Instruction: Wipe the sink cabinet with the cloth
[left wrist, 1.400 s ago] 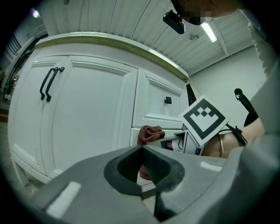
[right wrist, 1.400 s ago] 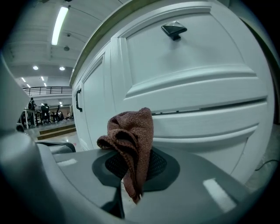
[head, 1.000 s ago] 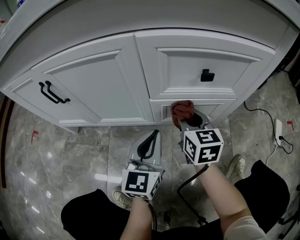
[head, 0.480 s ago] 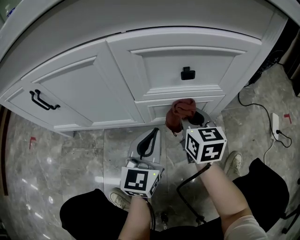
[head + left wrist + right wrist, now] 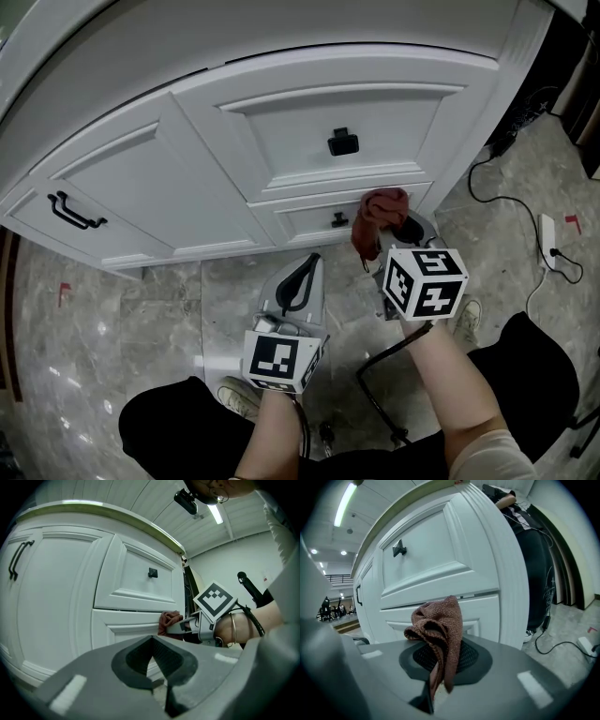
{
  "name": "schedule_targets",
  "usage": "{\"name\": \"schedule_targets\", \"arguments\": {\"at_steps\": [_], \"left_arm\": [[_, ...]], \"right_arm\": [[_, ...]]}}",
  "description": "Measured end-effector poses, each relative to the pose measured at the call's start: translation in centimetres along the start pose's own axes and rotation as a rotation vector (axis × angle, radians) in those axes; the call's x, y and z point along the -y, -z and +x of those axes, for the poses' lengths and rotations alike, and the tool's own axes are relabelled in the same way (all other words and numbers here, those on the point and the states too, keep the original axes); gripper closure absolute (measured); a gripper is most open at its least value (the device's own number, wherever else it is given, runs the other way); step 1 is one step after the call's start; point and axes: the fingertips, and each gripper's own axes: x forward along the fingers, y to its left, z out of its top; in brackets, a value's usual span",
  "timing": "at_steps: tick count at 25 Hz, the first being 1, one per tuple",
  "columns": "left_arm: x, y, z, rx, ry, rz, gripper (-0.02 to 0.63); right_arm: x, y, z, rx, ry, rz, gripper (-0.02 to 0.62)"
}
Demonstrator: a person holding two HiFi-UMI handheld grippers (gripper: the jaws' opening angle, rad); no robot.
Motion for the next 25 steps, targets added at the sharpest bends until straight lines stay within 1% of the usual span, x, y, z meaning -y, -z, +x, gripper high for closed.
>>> {"name": "schedule_targets", "arguments": {"at_steps": [5, 14, 19, 22, 25], "left_arm": [[0.6, 0.1, 0.6, -0.003, 0.010, 0.002, 0.606], [1.3, 0.6, 1.3, -0.011, 0.025, -0.007, 0.606], [0.7, 0.8, 1.0, -0.009, 0.014, -0.023, 0.606], [0.0, 1.1, 0.3, -0.015, -0.002, -0.027, 0.606], [-1.4, 1.7, -0.8, -0.024, -0.034, -0.035, 0.606]], "right_arm": [[2.4, -0.2, -0.8, 0.010, 0.052, 0.002, 0.512], [4.1, -0.7, -1.9, 0.031, 0.076, 0.029, 0.512], [5.8, -1.5, -3.2, 0.072, 0.145, 0.041, 0.515], [5.5, -1.1, -3.4, 0.076, 0.153, 0.036, 0.516], [3.2, 0.1, -2.8, 0.066, 0.115, 0.023, 0.516]]}}
